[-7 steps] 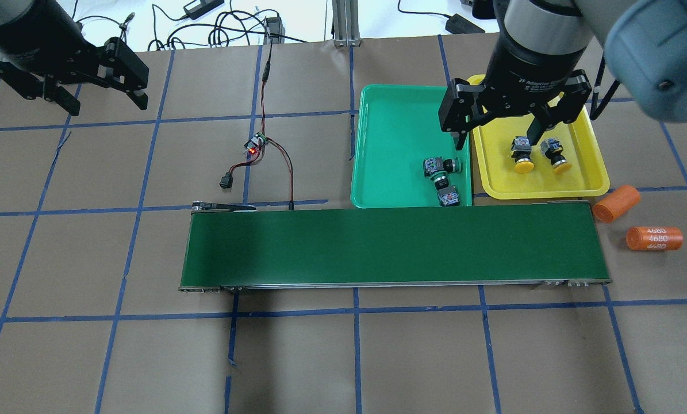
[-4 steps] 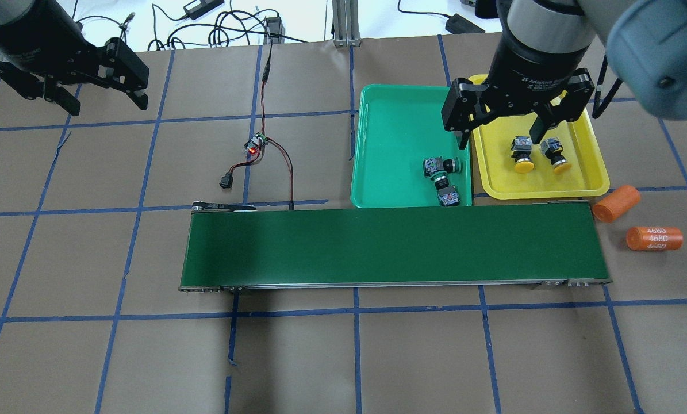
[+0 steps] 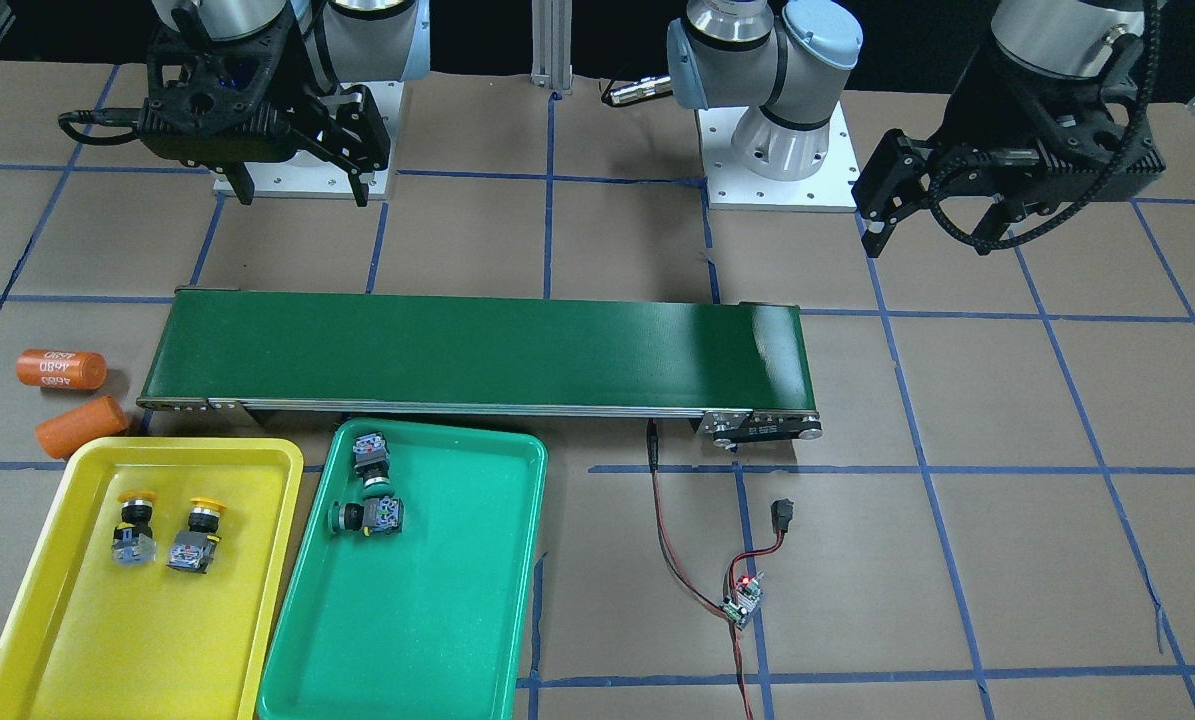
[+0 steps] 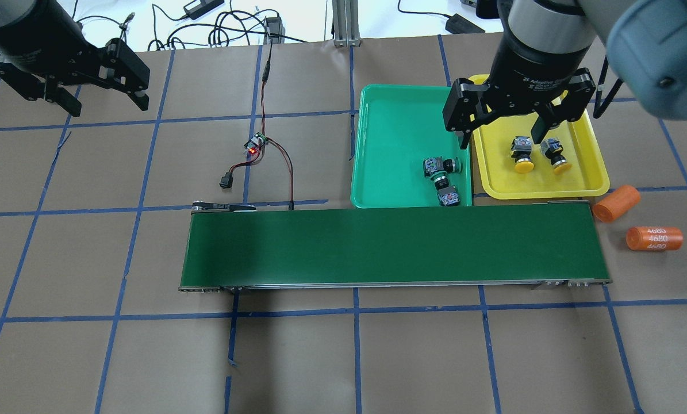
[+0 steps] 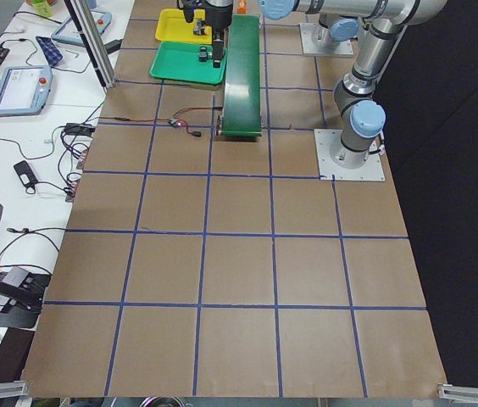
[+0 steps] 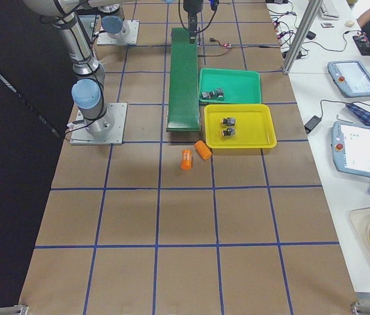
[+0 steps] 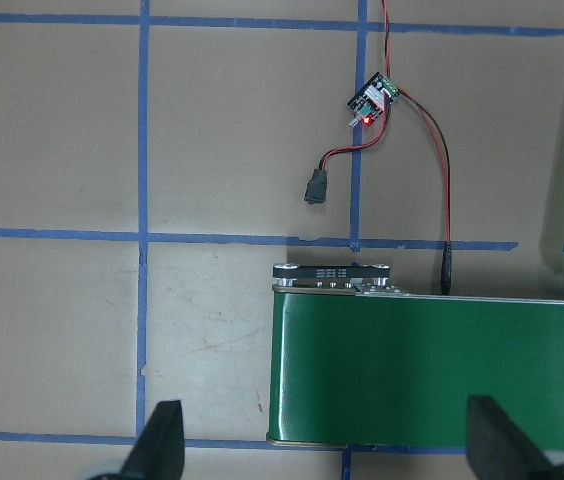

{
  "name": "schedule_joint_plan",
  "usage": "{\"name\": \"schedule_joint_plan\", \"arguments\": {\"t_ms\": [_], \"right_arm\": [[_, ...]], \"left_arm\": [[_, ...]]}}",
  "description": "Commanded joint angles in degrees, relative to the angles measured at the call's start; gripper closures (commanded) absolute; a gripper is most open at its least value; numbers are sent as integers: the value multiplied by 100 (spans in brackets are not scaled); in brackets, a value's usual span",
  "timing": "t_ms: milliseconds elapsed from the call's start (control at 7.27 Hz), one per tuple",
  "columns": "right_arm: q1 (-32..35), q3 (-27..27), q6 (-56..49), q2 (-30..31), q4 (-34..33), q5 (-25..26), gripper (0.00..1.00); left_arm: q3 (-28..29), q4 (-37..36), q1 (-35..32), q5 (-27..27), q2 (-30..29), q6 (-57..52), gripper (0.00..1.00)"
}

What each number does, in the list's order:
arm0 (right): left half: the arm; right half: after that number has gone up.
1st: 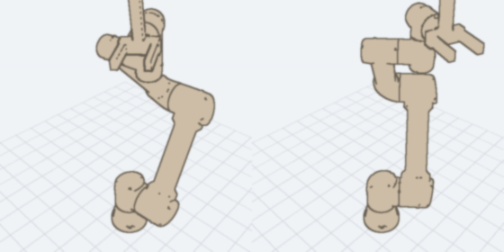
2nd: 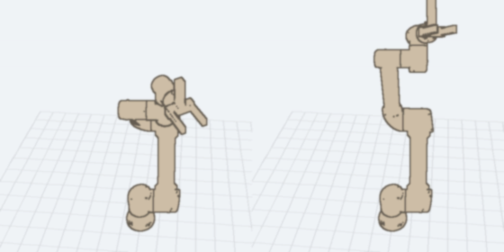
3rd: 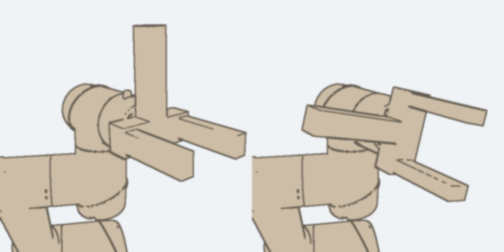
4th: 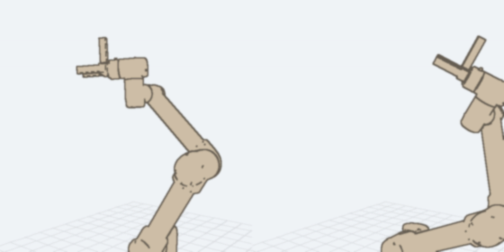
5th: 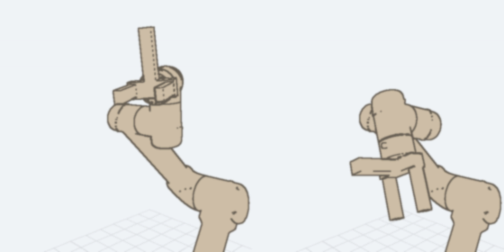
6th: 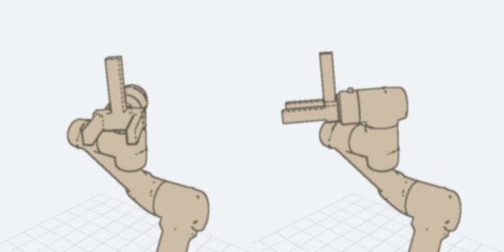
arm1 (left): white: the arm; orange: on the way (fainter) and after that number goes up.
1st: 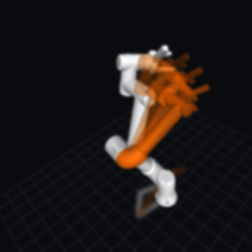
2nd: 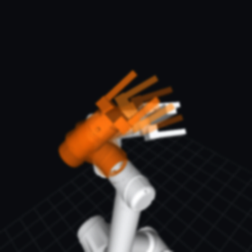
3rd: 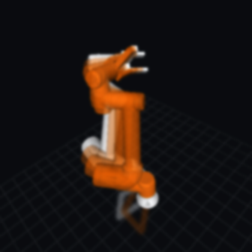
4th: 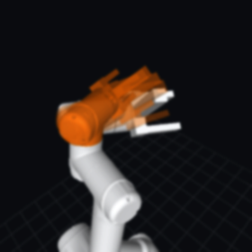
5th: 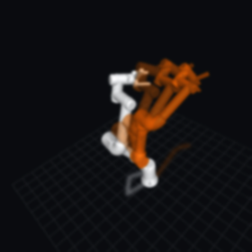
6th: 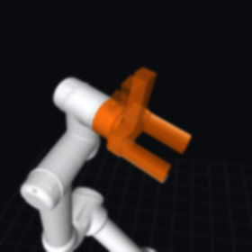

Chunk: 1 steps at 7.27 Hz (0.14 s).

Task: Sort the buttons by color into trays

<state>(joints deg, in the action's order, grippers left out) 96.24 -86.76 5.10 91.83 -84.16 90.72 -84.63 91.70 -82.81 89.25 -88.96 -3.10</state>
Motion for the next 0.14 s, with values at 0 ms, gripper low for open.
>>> {"name": "schedule_joint_plan", "arguments": {"t_ms": [0], "right_arm": [[0,1,0,1,-3,-2,0]], "left_arm": [[-36,6,-16,-13,28,55,0]]}}
